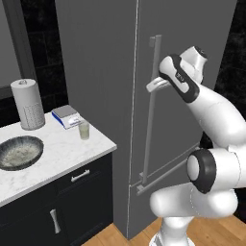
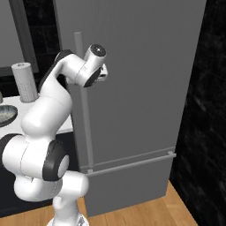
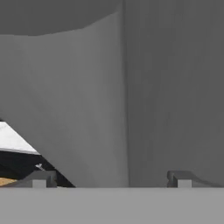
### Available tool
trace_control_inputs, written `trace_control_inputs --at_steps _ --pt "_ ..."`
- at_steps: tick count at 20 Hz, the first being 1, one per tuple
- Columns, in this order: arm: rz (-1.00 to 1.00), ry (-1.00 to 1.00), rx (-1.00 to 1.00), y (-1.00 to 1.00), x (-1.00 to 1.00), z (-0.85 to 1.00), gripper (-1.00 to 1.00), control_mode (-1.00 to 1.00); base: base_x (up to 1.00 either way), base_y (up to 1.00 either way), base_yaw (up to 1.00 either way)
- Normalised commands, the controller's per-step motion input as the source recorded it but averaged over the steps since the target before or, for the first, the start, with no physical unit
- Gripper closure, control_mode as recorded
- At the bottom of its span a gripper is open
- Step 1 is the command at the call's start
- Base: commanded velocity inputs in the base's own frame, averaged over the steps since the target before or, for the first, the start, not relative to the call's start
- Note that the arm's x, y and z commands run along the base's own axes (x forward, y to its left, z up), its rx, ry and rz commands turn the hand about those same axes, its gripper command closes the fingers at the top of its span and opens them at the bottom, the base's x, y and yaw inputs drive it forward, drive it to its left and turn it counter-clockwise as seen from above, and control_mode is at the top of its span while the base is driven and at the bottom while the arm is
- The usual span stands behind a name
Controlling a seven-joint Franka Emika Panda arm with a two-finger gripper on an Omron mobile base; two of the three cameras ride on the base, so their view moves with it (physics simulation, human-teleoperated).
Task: Grab a lemon wedge from the fridge and one ice cube from the ice bowl, and put them in the glass of lemonade.
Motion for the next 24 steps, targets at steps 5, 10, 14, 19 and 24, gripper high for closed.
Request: trace_control_inputs --at_steps 5,10,14,19,24 --pt "0.03 -0.40 0.05 0.00 -0.24 -0.28 -1.00 -1.00 0.00 0.00 0.00" --pt "0.00 -0.07 0.01 0.00 0.21 -0.01 -1.00 -1.00 0.00 0.00 0.00" --pt "0.00 0.01 0.02 0.00 0.35 0.00 -1.00 -1.00 0.00 0.00 0.00" --pt "0.01 0.01 0.08 0.00 0.22 -0.04 -1.00 -1.00 0.00 0.00 0.00" --pt "0.03 0.00 0.03 0.00 0.00 -0.17 -1.00 -1.00 0.00 0.00 0.00"
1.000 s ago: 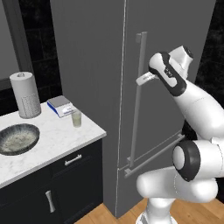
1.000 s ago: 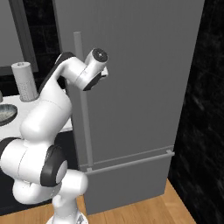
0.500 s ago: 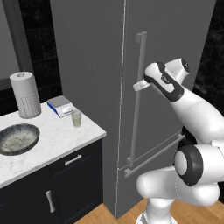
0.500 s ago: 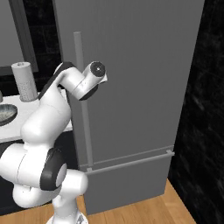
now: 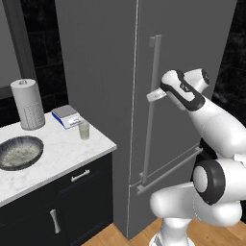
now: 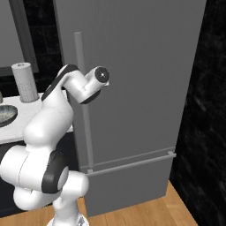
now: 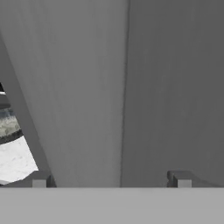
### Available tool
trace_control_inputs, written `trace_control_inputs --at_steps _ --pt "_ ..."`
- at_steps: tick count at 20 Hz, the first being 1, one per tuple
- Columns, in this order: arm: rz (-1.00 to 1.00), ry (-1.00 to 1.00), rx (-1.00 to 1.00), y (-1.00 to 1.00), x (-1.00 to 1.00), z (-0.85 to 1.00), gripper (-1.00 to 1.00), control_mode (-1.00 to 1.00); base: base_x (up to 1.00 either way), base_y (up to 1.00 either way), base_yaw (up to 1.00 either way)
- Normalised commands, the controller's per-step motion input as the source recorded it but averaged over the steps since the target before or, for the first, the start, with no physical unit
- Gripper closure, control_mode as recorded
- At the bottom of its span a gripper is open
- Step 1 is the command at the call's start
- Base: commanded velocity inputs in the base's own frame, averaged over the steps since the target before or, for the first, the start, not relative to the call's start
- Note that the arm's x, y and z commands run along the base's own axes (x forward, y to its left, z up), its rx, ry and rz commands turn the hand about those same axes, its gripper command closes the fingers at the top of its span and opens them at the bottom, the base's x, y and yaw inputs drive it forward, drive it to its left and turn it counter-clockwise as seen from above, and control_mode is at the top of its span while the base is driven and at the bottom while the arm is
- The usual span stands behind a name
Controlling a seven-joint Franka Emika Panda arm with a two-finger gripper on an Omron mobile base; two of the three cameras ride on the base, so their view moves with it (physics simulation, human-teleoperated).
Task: Grab a lemon wedge from the fridge and one ice cube from the ice bowl, and put them in the glass of lemonade.
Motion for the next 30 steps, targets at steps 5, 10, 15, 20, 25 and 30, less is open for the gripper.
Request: trace_control_inputs --at_steps 5,10,15,20,25,30 --pt "0.02 0.00 0.00 0.00 0.04 -0.08 1.00 -1.00 0.00 0.00 0.00" --pt "0.00 0.00 0.00 0.03 0.08 0.00 1.00 -1.00 0.00 0.00 0.00" --pt "0.00 0.01 0.00 -0.15 0.05 0.01 1.00 -1.00 0.00 0.00 0.00" --pt "-0.04 0.00 0.02 -0.64 -0.29 0.10 1.00 -1.00 0.00 0.00 0.00" --pt "-0.09 -0.04 0.06 -0.76 -0.34 0.00 1.00 -1.00 0.00 0.00 0.00" --pt "-0.14 -0.03 0.04 -0.92 -0.33 0.00 1.00 -1.00 0.00 0.00 0.00"
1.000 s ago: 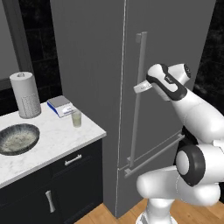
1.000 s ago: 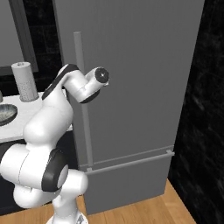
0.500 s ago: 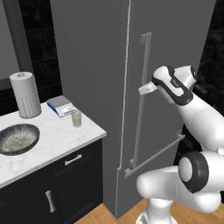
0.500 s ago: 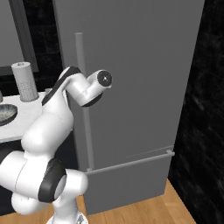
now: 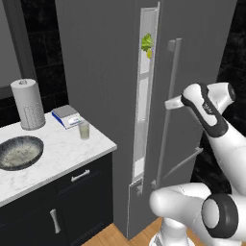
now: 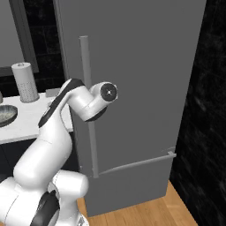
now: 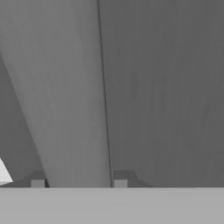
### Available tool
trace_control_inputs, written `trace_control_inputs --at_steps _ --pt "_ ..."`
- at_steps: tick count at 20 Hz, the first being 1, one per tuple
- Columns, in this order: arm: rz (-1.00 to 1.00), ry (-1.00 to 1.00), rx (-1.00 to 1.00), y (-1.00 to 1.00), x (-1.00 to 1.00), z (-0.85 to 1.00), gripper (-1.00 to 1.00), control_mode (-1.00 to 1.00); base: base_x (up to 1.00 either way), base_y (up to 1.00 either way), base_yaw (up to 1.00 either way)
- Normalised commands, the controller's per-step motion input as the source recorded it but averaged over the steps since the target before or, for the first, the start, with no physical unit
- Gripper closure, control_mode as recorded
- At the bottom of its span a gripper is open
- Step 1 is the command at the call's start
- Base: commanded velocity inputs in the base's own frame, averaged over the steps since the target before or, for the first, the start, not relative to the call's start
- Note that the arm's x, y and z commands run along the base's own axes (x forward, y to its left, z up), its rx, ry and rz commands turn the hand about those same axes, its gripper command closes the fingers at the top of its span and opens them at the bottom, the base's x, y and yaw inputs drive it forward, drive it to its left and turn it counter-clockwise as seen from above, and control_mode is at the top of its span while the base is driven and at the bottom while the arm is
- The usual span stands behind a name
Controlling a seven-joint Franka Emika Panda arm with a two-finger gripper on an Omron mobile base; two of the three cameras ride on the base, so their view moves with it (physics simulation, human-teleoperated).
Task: Grab a lemon wedge from the fridge and one ice cube from the ice bowl, and put them in the glass of lemonade.
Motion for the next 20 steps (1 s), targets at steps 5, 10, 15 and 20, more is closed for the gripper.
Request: trace_control_inputs --at_steps 5,10,15,20 --pt "-0.16 0.00 0.05 -0.99 -0.21 0.00 1.00 -1.00 0.00 0.00 0.00" --pt "-0.15 0.00 0.06 -1.00 -0.18 0.06 1.00 -1.00 0.00 0.00 0.00" --pt "-0.15 -0.09 0.09 -1.00 -0.38 -0.08 1.00 -1.00 0.00 0.00 0.00" --pt "-0.12 -0.48 0.10 -0.73 -0.76 -0.53 1.00 -1.00 0.00 0.00 0.00"
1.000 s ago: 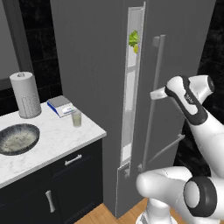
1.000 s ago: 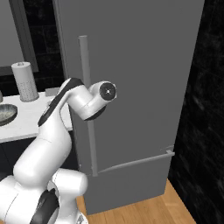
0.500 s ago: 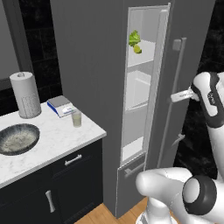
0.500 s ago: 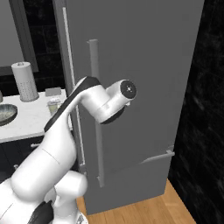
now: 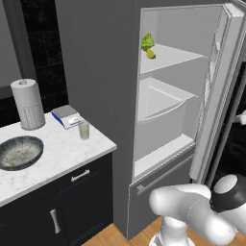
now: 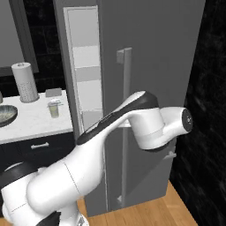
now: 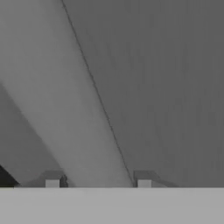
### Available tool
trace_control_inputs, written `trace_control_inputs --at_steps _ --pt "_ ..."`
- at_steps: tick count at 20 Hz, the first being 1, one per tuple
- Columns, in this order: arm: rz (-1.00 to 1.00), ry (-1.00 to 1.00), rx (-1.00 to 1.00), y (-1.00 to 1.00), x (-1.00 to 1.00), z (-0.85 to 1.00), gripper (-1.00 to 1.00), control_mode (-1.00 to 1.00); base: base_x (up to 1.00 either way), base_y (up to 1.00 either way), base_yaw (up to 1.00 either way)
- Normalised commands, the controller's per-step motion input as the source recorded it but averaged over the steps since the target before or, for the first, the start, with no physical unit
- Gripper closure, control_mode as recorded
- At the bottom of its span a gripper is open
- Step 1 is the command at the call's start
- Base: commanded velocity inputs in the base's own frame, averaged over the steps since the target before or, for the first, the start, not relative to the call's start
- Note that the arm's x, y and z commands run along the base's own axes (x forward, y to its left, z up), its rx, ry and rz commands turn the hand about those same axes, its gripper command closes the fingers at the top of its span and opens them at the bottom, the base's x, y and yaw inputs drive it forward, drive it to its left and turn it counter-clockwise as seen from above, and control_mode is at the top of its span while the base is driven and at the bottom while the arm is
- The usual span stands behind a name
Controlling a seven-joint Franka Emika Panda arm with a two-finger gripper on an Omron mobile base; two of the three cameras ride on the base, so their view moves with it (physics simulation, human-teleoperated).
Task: Grab a lemon wedge from the fridge and one ice cube from the ice bowl, and put them in the glass of lemonade.
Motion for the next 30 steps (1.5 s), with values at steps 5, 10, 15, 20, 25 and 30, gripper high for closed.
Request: trace_control_inputs --at_steps 5,10,15,20,25,30 --pt "-0.14 -0.07 0.01 -0.29 -0.23 0.05 -1.00 -1.00 0.00 0.00 0.00" --pt "-0.11 -0.04 0.00 -0.26 -0.20 0.28 -1.00 -1.00 0.00 0.00 0.00" --pt "-0.10 -0.20 0.00 -0.01 -0.38 0.48 -1.00 -1.00 0.00 0.00 0.00" --pt "-0.07 -0.22 0.00 0.06 -0.57 0.54 -1.00 -1.00 0.00 0.00 0.00" --pt "-0.07 -0.16 -0.04 0.44 -0.50 0.57 -1.00 -1.00 0.00 0.00 0.00" --pt "-0.16 -0.06 -0.21 0.91 -0.06 0.56 -1.00 -1.00 0.00 0.00 0.00"
